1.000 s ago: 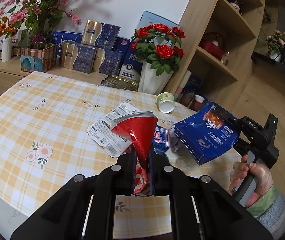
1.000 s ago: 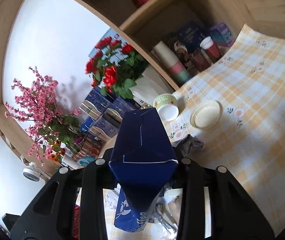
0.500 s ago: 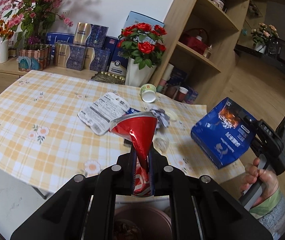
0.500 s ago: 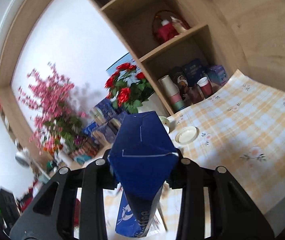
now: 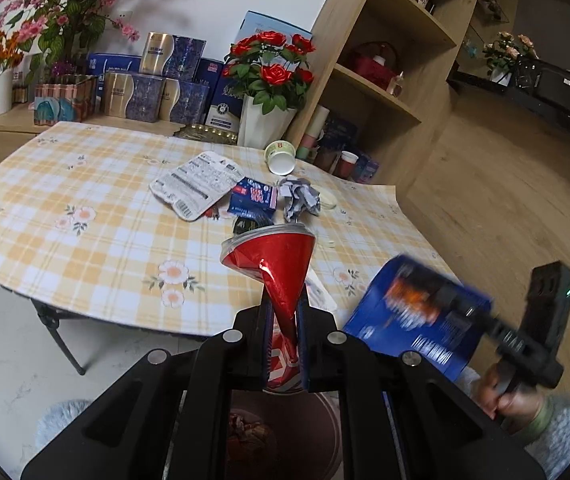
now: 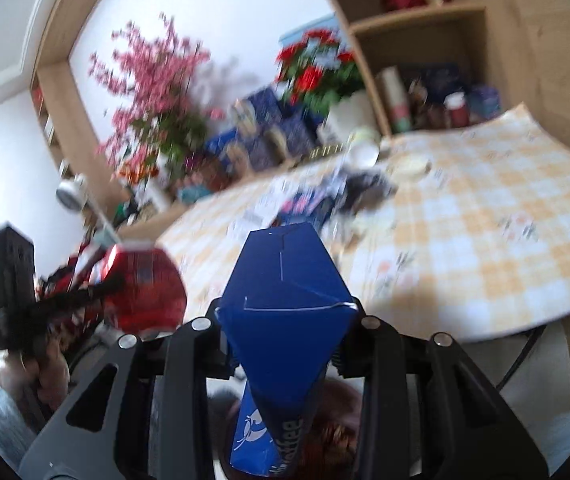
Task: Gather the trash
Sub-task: 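Carry the blue bag to the bin and open the right tool while the left tool holds the can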
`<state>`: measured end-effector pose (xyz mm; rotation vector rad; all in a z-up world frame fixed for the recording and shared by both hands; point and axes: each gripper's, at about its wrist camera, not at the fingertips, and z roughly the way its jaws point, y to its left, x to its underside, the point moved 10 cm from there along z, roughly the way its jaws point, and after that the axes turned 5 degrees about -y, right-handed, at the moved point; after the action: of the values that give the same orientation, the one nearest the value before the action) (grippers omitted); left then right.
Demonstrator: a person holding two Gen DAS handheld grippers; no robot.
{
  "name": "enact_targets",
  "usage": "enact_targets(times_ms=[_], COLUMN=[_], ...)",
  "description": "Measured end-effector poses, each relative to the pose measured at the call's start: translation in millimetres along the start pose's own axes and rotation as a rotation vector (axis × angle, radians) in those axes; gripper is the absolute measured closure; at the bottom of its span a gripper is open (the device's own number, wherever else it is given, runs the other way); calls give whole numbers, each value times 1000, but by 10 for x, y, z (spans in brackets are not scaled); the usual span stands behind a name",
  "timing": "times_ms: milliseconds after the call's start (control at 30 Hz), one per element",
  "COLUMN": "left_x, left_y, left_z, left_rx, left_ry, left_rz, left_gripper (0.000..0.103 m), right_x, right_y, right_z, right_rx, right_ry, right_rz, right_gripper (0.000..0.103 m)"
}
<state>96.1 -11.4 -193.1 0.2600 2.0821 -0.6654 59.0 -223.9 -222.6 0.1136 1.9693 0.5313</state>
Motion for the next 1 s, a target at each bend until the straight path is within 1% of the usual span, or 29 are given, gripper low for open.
enact_targets(times_ms=[133, 233, 333, 400, 500, 600, 700, 767, 833, 933, 1000], left_x=[142, 225, 294, 336, 434, 496, 528, 582, 632, 698, 747], left_y=[69, 111, 148, 183, 290, 381, 396, 368, 325, 247, 233], left_z=[-33, -61, -95, -97, -93, -87, -62, -6, 56, 121, 155], left_rx=[-11, -19, -28, -33, -38, -43, -44, -43, -33, -11, -7], left_ry=[9, 9, 5, 8, 22, 26, 26, 47, 73, 101, 122], left_rz=[-11, -8, -3, -10, -56, -91, -95, -87, -76, -53, -49], left_gripper=[93, 93, 93, 93, 93, 93, 93, 93, 93, 93, 93], right_x=[455, 804, 1086, 1284, 1449, 1635, 1786, 1855, 1925, 1957, 1909], right_y=[120, 161, 193, 168, 89, -60, -236, -368, -527, -693, -728], right_z=[237, 429, 569, 693, 818, 909, 952, 981, 981, 968, 945], right_rx=[-30, -39, -33, -13, 23, 82, 129, 167, 237, 313, 321], right_ry=[117, 213, 290, 349, 397, 449, 499, 527, 550, 565, 547], right_rz=[-3, 5, -8, -18, -28, -47, -26, 4, 25, 50, 70], right_gripper=[67, 67, 68, 68, 68, 68, 68, 67, 67, 57, 46])
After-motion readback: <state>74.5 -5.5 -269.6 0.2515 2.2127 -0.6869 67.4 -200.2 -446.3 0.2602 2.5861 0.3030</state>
